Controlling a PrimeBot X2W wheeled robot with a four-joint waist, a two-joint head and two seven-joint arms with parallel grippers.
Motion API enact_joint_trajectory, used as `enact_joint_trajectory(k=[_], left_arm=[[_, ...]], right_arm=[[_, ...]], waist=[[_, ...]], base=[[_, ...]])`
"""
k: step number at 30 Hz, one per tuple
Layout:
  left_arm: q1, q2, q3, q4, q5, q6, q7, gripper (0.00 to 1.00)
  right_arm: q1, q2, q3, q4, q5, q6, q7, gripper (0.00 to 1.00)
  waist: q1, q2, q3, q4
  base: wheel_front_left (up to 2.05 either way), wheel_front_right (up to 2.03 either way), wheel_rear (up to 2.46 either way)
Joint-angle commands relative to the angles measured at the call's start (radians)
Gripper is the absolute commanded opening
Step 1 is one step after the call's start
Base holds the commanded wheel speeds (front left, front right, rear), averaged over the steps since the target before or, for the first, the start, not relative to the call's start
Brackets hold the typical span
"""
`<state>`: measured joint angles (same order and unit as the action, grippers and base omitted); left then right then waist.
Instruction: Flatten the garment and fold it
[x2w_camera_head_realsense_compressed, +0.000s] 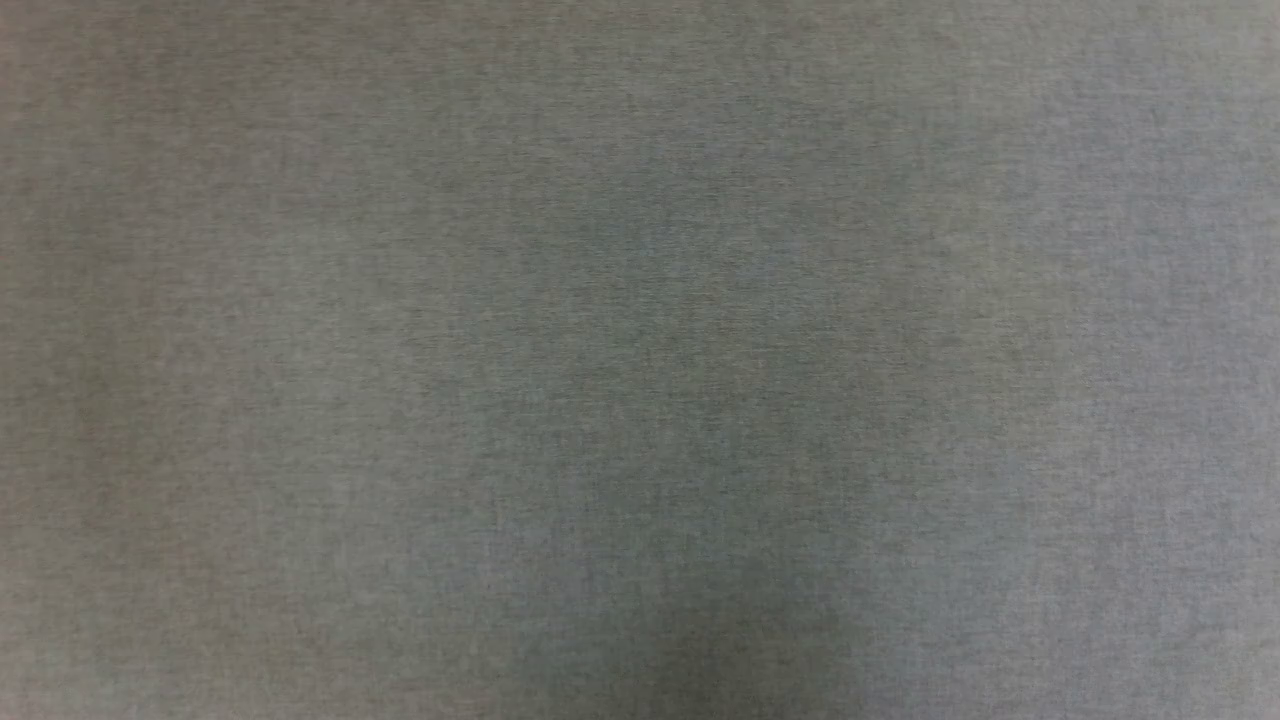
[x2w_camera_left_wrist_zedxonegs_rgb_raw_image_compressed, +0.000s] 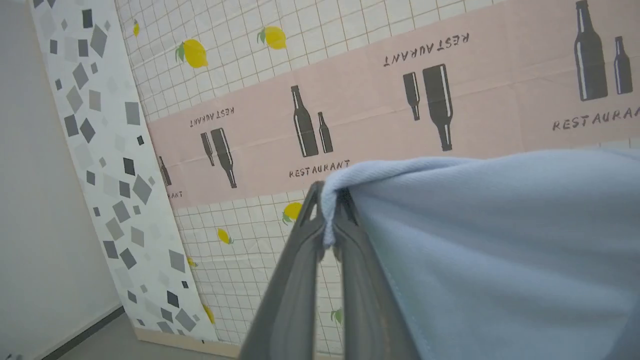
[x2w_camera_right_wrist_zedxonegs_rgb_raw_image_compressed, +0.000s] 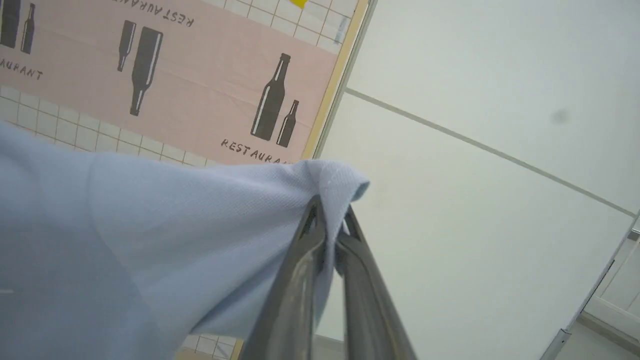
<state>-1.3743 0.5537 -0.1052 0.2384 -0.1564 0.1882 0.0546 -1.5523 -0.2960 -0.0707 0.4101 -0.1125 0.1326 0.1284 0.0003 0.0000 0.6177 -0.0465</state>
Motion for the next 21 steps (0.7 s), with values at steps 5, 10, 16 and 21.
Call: enact_joint_trajectory(k=[5,10,16,21], left_arm=[[0.225,-0.035,-0.007,0.087,-0.057,-0.020,-0.026,0.00],[0.493,-0.075,-0.013,0.119,-0.122,-0.039,-0.032,0.00],[0.802,-0.158,0.004,0.085,-0.273,-0.094,-0.013,0.00],[1.037,-0.198,0.030,0.018,-0.374,-0.096,0.052,0.00]], right_arm=[[0.187,-0.011,0.073,0.083,0.080,-0.002,-0.041,0.00],[0.419,-0.031,0.129,0.107,0.193,-0.002,-0.051,0.00],[0.747,-0.058,0.128,0.035,0.336,-0.002,-0.019,0.00],[1.032,-0.056,0.087,-0.097,0.396,-0.002,0.051,0.00]], waist=[[-0.0003,0.0000,-0.049,0.029],[-0.0003,0.0000,-0.133,0.048],[-0.0003,0.0000,-0.256,0.079],[-0.0003,0.0000,-0.356,0.089]], base=[[0.00,0.00,0.00],[0.00,0.00,0.00],[0.00,0.00,0.00],[0.00,0.00,0.00]])
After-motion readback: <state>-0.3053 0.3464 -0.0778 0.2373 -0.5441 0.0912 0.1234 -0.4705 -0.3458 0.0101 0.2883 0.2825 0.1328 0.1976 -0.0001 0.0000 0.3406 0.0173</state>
